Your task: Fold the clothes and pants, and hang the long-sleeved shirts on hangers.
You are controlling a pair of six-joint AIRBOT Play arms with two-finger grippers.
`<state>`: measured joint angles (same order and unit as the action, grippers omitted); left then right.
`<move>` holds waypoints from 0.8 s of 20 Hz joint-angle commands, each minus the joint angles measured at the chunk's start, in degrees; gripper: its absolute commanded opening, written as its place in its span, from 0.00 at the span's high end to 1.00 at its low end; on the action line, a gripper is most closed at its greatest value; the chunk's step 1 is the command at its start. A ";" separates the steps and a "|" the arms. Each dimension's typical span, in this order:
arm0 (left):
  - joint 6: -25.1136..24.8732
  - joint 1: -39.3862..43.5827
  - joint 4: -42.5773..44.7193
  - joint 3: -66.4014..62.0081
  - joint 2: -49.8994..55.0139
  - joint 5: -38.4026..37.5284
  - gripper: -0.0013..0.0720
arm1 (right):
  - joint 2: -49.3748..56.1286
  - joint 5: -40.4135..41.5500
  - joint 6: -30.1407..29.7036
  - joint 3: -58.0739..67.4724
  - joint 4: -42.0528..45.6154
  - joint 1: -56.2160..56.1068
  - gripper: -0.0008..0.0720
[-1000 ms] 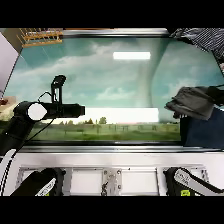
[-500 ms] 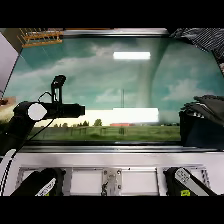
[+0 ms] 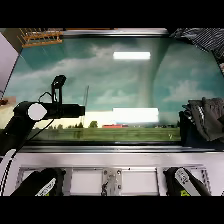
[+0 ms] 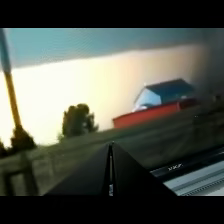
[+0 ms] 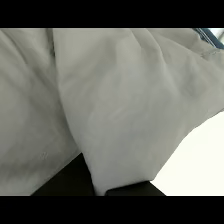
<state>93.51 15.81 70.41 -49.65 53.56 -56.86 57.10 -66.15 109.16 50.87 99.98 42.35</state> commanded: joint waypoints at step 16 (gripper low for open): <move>-0.02 0.04 0.02 0.04 -0.02 0.00 0.98 | -20.00 10.86 -16.55 3.21 -2.91 -6.43 0.01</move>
<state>93.49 15.81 70.41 -49.65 53.56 -56.97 43.53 -60.07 98.32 53.15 105.06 39.75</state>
